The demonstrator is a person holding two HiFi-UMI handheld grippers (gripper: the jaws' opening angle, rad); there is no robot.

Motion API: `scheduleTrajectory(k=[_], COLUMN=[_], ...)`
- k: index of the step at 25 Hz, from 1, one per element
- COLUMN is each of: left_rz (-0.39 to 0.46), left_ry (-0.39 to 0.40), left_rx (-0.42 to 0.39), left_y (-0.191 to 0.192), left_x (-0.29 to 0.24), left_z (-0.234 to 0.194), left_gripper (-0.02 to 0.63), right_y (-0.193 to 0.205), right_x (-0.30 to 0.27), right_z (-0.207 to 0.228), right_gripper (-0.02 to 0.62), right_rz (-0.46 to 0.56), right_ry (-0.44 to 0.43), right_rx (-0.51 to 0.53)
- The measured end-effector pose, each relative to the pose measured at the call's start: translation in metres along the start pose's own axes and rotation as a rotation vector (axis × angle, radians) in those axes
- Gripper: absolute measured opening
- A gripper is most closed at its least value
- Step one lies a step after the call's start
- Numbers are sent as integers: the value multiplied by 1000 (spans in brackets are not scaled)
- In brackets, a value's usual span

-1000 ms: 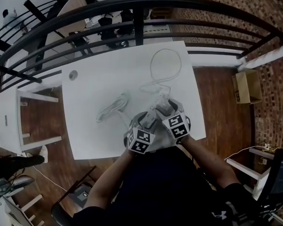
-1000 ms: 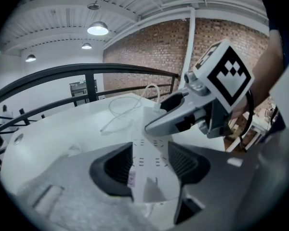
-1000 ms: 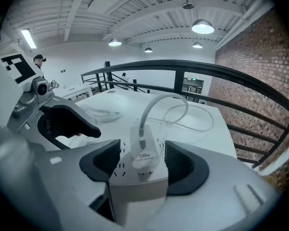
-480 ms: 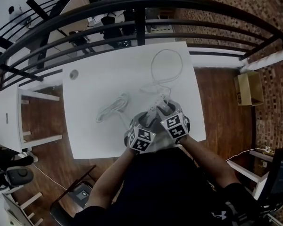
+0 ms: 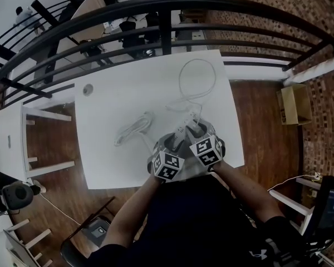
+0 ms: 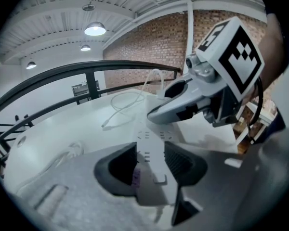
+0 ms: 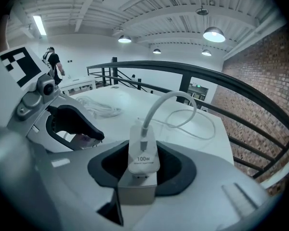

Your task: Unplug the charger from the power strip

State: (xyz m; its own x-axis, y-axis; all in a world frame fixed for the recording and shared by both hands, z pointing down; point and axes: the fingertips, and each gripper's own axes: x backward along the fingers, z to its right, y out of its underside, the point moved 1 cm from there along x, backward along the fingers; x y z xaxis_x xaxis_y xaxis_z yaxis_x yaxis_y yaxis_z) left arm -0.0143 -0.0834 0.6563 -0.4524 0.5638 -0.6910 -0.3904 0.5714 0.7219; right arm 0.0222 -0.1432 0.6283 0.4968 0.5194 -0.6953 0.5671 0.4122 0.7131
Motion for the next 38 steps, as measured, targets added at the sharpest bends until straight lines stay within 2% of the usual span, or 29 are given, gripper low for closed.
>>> scheduleTrajectory(k=[38], left_rz=[9], left_ry=[5], left_rx=[-23], left_y=[-1], left_x=[-4], left_z=[0], left_gripper=[183], right_y=[4], right_x=[-2], right_z=[5], right_gripper=[144], right_rz=[13], right_ry=[0], right_rx=[-40])
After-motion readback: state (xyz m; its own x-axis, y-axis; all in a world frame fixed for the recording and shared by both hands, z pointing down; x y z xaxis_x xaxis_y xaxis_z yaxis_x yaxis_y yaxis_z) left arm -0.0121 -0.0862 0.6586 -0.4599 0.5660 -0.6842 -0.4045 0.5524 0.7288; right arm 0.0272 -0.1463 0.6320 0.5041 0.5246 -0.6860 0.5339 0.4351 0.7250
